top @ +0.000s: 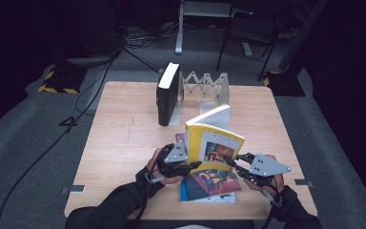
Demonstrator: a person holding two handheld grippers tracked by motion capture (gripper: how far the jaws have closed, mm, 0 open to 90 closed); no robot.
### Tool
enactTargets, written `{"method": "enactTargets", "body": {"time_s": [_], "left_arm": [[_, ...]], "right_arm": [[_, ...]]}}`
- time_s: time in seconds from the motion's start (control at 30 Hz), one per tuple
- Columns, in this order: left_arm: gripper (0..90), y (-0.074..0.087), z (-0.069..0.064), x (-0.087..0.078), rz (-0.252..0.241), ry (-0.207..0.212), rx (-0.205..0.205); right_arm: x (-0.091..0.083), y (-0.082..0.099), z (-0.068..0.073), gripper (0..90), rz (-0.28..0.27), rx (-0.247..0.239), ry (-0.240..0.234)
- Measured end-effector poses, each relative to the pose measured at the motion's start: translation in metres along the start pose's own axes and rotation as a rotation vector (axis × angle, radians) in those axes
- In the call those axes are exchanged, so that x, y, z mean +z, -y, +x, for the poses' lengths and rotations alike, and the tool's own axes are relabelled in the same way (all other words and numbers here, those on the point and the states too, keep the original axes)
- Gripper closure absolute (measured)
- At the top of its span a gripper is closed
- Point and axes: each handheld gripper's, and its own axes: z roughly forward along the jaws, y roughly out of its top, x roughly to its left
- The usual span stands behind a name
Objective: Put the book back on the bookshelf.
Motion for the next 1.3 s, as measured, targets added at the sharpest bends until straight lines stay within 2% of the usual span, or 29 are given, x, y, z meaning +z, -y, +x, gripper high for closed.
{"method": "enactTargets", "body": {"time_s": [0.07, 0.1, 0.17, 0.23, 0.3, 0.4, 0.53, 0.63, 0.67, 0.73, 0.93, 1.0, 1.03, 1.13, 1.17, 1.3], "left_arm": [[66.1, -0.001, -0.001, -0.001, 0.009, -0.002, 0.009], [67.5, -0.001, -0.001, -0.001, 0.011, -0.005, 0.016], [68.5, -0.001, -0.002, -0.001, 0.012, -0.002, 0.021], [68.8, -0.001, -0.002, -0.002, 0.018, -0.005, 0.035], [69.1, -0.002, -0.003, -0.002, 0.020, -0.004, 0.047], [70.2, -0.002, -0.004, -0.002, 0.017, -0.005, 0.064], [71.8, -0.001, -0.005, -0.002, 0.002, 0.004, 0.070], [72.1, 0.000, -0.003, -0.002, -0.014, 0.006, 0.061], [72.1, 0.000, -0.002, -0.002, -0.018, 0.005, 0.054], [71.5, 0.000, -0.001, -0.003, -0.035, 0.000, 0.037], [69.9, -0.007, 0.001, -0.005, -0.064, -0.018, 0.042], [69.5, -0.010, 0.001, -0.006, -0.087, -0.016, 0.030], [69.5, -0.012, 0.002, -0.008, -0.095, -0.020, 0.038], [69.1, -0.017, 0.002, -0.010, -0.127, -0.026, 0.022], [68.9, -0.019, 0.003, -0.011, -0.132, -0.030, 0.030], [68.5, -0.025, 0.006, -0.010, -0.170, -0.028, 0.001]], "right_arm": [[-0.004, 0.003, -0.006, 70.2, -0.001, 0.021, 0.050], [-0.007, 0.005, -0.009, 67.8, 0.003, 0.033, 0.094], [-0.009, 0.008, -0.015, 62.5, 0.003, 0.065, 0.138], [-0.006, 0.011, -0.021, 54.7, 0.012, 0.097, 0.158], [-0.001, 0.013, -0.023, 50.7, 0.025, 0.123, 0.133], [0.012, 0.015, -0.023, 43.7, 0.063, 0.124, 0.085], [0.027, 0.019, -0.022, 35.7, 0.093, 0.166, 0.004], [0.034, 0.020, -0.019, 40.5, 0.105, 0.167, -0.043], [0.036, 0.019, -0.017, 47.3, 0.106, 0.150, -0.056], [0.037, 0.018, -0.012, 48.7, 0.108, 0.124, -0.041], [0.037, 0.019, -0.011, 52.2, 0.102, 0.128, -0.026], [0.038, 0.018, -0.011, 52.5, 0.099, 0.121, -0.021], [0.038, 0.018, -0.011, 52.7, 0.099, 0.121, -0.020], [0.038, 0.018, -0.010, 53.4, 0.097, 0.121, -0.014], [0.038, 0.018, -0.010, 53.8, 0.096, 0.121, -0.013], [0.038, 0.018, -0.011, 54.7, 0.092, 0.123, -0.010]]}}
